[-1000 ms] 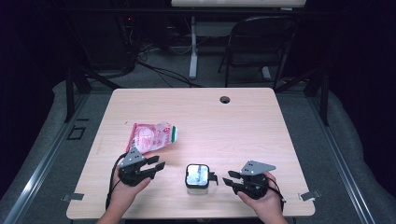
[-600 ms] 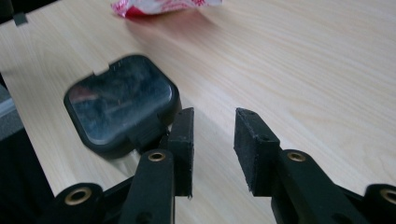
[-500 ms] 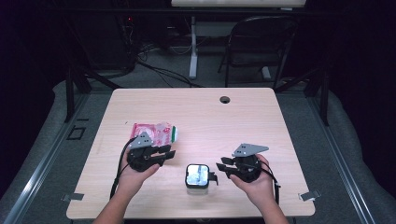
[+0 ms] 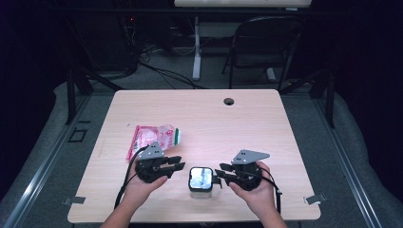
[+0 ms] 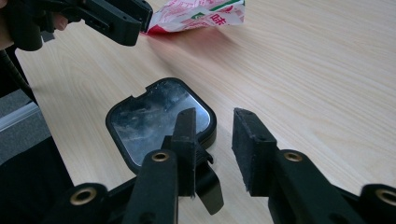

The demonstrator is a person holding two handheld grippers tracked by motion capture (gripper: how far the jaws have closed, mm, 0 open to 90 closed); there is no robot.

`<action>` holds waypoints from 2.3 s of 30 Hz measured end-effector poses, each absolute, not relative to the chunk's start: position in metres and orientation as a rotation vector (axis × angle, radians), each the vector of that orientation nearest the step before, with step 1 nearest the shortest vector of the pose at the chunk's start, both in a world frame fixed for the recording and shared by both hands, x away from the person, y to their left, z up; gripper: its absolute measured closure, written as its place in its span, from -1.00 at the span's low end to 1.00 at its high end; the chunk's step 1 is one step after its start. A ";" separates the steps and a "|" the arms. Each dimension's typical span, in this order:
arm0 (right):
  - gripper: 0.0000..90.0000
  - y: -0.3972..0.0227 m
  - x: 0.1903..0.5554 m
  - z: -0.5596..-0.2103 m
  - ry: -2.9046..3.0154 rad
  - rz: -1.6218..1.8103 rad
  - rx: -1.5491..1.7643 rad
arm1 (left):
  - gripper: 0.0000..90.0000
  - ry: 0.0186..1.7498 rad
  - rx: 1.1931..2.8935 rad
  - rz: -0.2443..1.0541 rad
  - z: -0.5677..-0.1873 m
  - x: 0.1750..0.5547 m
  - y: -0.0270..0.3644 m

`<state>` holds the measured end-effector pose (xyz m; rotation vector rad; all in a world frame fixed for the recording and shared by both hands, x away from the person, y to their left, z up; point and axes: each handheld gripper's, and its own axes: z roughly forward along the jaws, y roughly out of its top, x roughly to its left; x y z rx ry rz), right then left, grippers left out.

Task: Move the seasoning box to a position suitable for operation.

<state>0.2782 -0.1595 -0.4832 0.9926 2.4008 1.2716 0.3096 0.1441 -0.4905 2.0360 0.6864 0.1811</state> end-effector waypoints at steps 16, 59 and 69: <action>0.88 -0.152 0.276 -0.496 2.428 1.232 0.988 | 1.00 0.631 2.121 0.146 -0.504 0.303 0.134; 0.88 -0.155 0.277 -0.503 2.433 1.268 1.005 | 1.00 0.586 2.207 0.078 -0.519 0.302 0.125; 0.87 -0.156 0.277 -0.504 2.433 1.274 1.009 | 1.00 0.586 2.189 0.087 -0.517 0.302 0.125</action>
